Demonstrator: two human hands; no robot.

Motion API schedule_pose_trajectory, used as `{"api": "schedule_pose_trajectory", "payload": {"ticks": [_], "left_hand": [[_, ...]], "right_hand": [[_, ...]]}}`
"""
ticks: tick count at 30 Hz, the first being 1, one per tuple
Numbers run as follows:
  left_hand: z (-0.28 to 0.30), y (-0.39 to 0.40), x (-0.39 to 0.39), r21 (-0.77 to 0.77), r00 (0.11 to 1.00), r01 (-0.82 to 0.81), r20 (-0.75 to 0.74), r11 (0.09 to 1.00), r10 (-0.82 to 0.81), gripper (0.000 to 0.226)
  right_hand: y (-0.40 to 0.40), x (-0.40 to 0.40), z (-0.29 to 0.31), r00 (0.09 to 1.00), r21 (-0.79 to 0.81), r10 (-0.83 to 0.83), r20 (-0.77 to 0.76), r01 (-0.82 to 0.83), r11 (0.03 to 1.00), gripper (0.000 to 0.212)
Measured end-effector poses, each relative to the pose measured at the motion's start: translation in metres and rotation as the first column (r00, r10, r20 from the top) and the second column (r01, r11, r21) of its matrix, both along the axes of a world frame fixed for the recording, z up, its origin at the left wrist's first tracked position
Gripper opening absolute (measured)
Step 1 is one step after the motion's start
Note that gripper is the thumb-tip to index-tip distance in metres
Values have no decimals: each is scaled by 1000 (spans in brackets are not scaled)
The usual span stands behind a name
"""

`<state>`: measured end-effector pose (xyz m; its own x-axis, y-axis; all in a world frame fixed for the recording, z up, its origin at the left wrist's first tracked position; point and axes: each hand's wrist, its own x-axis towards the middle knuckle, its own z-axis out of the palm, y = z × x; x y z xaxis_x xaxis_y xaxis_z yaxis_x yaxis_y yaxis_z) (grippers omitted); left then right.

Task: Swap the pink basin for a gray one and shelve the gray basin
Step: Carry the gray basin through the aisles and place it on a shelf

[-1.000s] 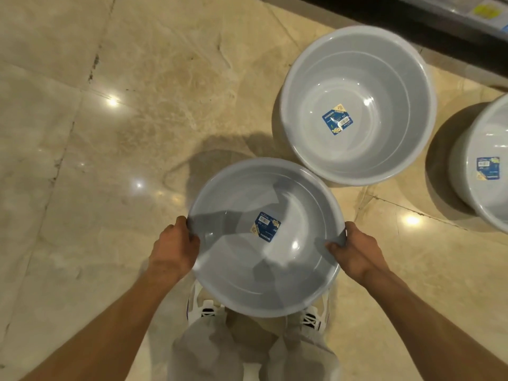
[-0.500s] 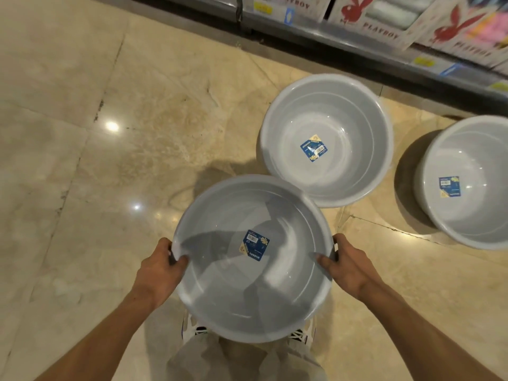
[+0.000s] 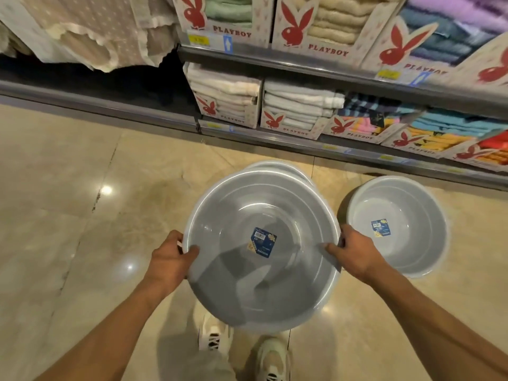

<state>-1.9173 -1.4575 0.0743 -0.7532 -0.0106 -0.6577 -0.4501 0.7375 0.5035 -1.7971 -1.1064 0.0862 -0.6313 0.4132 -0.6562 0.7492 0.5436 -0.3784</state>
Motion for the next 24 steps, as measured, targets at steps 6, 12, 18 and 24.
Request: {"api": "schedule_pose_trajectory", "payload": {"ticks": [6,12,18,24], "left_hand": [[-14,51,-48,31,987,159,7,987,-159,20],[-51,77,-96,43,970,241,12,969,-242,27],[-106,90,-116,-31,968,246,-38,969,-247,31],[-147,103,-116,-76,955,293,-28,953,-296,23]], "right_hand": [[38,-21,-5,995,18,-81,65,80,997,37],[50,-59,-43,969,17,-239,57,239,971,38],[54,-77,-103,958,34,-273,88,271,962,35],[60,-76,-149,956,71,-271,115,264,962,27]]}}
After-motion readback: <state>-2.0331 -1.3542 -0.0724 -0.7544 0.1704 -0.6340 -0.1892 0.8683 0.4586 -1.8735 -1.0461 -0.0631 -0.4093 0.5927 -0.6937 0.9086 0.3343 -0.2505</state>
